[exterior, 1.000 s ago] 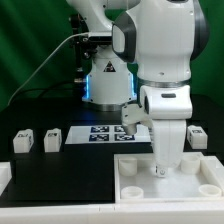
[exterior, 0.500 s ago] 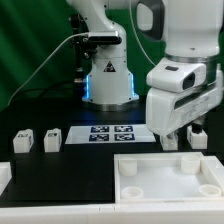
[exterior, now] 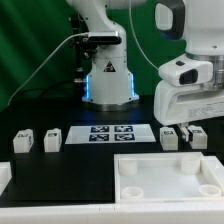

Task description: Assemble one leg

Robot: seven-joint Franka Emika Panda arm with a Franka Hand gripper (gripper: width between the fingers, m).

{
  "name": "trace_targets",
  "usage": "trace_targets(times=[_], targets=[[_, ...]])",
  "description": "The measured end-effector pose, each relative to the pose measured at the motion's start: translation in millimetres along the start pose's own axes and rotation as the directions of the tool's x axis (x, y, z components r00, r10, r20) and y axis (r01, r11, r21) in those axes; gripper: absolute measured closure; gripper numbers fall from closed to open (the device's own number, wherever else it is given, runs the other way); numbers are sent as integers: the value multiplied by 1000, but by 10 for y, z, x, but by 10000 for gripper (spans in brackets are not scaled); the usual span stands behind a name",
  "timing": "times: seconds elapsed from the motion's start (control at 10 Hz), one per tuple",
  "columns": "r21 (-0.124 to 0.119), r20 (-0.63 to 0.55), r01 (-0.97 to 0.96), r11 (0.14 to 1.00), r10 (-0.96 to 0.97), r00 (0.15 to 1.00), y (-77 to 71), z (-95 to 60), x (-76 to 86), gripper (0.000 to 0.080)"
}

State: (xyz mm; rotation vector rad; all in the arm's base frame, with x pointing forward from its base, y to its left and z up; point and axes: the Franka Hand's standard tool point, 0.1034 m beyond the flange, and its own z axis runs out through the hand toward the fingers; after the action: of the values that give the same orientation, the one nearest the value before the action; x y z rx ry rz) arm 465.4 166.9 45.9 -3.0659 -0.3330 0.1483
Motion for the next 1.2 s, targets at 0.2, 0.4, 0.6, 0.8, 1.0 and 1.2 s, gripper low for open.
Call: trace_targets(times=[0.2,0.4,0.6,0.8,1.0,1.2], targets=[[1,23,-27,1000,27,999,-35,25,-37,150],[-1,233,-100,995,97,968,-199,93,-267,150],[24,422,-171,985,145,895,-241,69,-193,150],[17,606,-170,985,125,785,-222,78,-264,150],[13,712,-163,986,105,694,-218,90,-314,150],[-16,717,-208,978,156,680,-211,191,-310,150]])
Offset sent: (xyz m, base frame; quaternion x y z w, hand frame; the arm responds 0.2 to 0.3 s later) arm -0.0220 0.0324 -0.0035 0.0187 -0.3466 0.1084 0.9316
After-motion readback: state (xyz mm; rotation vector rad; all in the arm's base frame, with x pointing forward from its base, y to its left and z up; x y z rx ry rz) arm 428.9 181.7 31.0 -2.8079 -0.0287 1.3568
